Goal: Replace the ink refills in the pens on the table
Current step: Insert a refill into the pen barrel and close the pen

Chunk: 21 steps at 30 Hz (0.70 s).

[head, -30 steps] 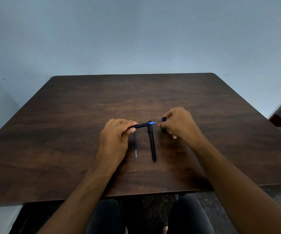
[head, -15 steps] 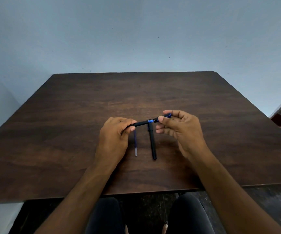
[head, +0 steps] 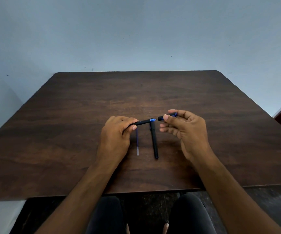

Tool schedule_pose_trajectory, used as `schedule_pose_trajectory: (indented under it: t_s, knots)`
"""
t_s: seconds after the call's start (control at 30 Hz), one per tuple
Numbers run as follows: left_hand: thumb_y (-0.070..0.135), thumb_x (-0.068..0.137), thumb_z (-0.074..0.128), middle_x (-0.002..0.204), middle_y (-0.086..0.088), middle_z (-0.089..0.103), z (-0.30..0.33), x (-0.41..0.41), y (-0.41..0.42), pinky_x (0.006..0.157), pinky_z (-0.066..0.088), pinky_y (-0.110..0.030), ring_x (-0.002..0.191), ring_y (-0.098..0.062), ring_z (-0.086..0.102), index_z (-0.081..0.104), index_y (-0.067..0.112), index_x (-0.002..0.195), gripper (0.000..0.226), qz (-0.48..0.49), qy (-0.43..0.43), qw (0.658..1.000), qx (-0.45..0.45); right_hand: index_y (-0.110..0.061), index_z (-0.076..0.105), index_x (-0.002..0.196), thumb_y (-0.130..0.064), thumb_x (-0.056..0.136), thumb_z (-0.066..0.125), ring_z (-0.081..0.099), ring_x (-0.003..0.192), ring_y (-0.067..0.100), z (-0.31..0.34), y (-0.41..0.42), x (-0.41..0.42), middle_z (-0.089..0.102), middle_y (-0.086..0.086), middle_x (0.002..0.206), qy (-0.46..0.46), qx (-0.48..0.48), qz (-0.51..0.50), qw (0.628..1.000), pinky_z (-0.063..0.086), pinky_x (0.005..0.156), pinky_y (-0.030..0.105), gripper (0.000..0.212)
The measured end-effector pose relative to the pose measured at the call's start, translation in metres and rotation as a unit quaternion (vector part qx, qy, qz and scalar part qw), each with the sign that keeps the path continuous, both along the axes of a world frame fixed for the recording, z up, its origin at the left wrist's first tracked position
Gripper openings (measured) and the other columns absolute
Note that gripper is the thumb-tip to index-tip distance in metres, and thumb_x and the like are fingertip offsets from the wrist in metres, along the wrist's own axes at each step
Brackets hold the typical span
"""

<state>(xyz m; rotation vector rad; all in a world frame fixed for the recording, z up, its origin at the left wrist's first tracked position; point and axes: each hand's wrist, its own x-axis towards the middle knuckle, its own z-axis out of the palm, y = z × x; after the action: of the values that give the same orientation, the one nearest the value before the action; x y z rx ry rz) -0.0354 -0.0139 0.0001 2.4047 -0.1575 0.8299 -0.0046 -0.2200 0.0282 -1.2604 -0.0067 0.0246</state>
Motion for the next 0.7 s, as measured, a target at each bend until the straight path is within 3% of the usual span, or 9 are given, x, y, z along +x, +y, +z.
schedule_pose_trajectory:
  t_s: [0.2, 0.33, 0.47, 0.53, 0.7]
  knots:
    - [0.014, 0.088, 0.071, 0.096, 0.007, 0.072, -0.001, 0.001, 0.000, 0.080, 0.034, -0.007, 0.092, -0.010, 0.057, 0.076, 0.021, 0.102, 0.016, -0.003, -0.007, 1.000, 0.006, -0.001, 0.067, 0.109, 0.000, 0.085, 0.075, 0.076, 0.074, 0.032, -0.005, 0.007, -0.002, 0.078, 0.020, 0.088, -0.003, -0.009, 0.019, 1.000, 0.064, 0.067, 0.035, 0.026]
    - [0.016, 0.087, 0.072, 0.095, 0.006, 0.073, 0.000, 0.002, -0.001, 0.080, 0.038, -0.016, 0.091, -0.013, 0.059, 0.076, 0.019, 0.101, 0.015, -0.006, -0.022, 1.000, 0.009, -0.003, 0.068, 0.115, -0.005, 0.088, 0.074, 0.076, 0.073, 0.030, -0.008, 0.016, -0.003, 0.078, 0.018, 0.084, -0.031, -0.049, 0.018, 0.998, 0.065, 0.068, 0.037, 0.027]
    - [0.019, 0.087, 0.072, 0.096, 0.019, 0.065, 0.000, 0.001, 0.000, 0.083, 0.036, -0.008, 0.093, -0.007, 0.057, 0.075, 0.023, 0.104, 0.018, 0.001, -0.024, 1.000, -0.016, -0.004, 0.067, 0.127, -0.013, 0.100, 0.062, 0.076, 0.082, 0.030, -0.010, 0.019, 0.000, 0.076, 0.019, 0.100, -0.047, -0.075, 0.003, 0.996, 0.064, 0.076, 0.043, 0.029]
    - [0.019, 0.087, 0.072, 0.096, 0.023, 0.059, 0.000, 0.002, 0.000, 0.084, 0.036, -0.008, 0.093, -0.004, 0.056, 0.075, 0.024, 0.105, 0.019, 0.002, -0.024, 1.000, -0.015, -0.001, 0.069, 0.124, -0.010, 0.100, 0.061, 0.075, 0.084, 0.026, -0.011, 0.019, 0.001, 0.075, 0.019, 0.104, -0.053, -0.082, -0.002, 0.995, 0.064, 0.081, 0.042, 0.028]
    - [0.019, 0.085, 0.074, 0.096, 0.020, 0.065, 0.000, 0.000, 0.000, 0.084, 0.041, -0.010, 0.093, -0.005, 0.059, 0.076, 0.023, 0.103, 0.019, -0.002, -0.020, 0.999, -0.037, -0.001, 0.074, 0.102, -0.004, 0.085, 0.078, 0.077, 0.075, 0.029, -0.010, 0.023, -0.001, 0.079, 0.014, 0.083, -0.054, -0.042, -0.037, 0.997, 0.065, 0.075, 0.042, 0.018]
